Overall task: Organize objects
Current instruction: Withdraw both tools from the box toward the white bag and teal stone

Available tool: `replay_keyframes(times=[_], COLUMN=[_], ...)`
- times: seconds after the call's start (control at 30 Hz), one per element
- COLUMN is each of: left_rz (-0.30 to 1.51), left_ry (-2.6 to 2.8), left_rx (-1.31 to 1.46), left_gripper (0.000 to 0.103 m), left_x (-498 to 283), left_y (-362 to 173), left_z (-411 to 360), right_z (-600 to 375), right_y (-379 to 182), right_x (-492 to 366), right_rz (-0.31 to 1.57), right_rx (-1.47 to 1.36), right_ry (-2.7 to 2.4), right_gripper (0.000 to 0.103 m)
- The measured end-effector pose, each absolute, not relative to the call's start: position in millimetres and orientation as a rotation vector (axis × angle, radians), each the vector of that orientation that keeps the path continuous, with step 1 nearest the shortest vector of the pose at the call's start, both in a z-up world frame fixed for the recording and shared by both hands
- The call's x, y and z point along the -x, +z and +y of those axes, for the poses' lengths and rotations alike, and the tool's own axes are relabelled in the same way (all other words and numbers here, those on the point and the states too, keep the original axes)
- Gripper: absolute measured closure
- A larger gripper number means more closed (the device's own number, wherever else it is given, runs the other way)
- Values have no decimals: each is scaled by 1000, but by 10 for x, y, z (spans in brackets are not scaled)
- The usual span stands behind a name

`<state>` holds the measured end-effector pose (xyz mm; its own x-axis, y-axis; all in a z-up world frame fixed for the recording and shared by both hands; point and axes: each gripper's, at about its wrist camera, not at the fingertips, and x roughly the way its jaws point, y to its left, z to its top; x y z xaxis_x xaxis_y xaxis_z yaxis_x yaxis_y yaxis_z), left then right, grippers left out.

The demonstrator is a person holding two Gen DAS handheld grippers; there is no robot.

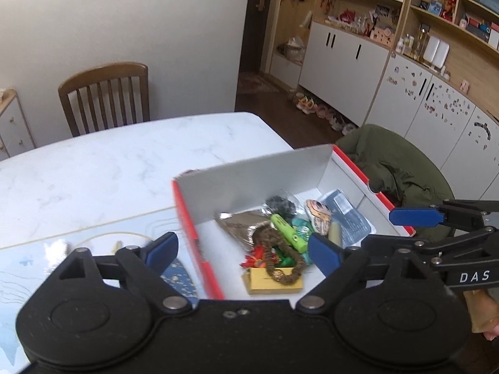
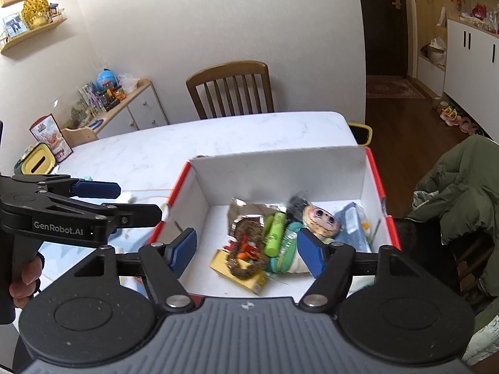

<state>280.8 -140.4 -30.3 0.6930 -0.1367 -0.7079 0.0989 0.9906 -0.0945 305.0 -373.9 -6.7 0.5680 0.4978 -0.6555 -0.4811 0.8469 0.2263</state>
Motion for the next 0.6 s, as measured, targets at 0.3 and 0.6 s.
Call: replay_keyframes(times=[0.3, 0.6], left_rz=[734, 719], left_ry=[-107, -80], left_rx=[52, 64], left_gripper=[1, 0], left_x=[-2589, -2458], left_y=[-116, -74], left_z=[-844, -116], right_z=[-3212, -2493], right_y=[81, 178], right_x=[-2854, -2690], right_rz=[758, 730], right_rx=[-39, -39], right_ry=[583, 593], right_gripper=[24, 20])
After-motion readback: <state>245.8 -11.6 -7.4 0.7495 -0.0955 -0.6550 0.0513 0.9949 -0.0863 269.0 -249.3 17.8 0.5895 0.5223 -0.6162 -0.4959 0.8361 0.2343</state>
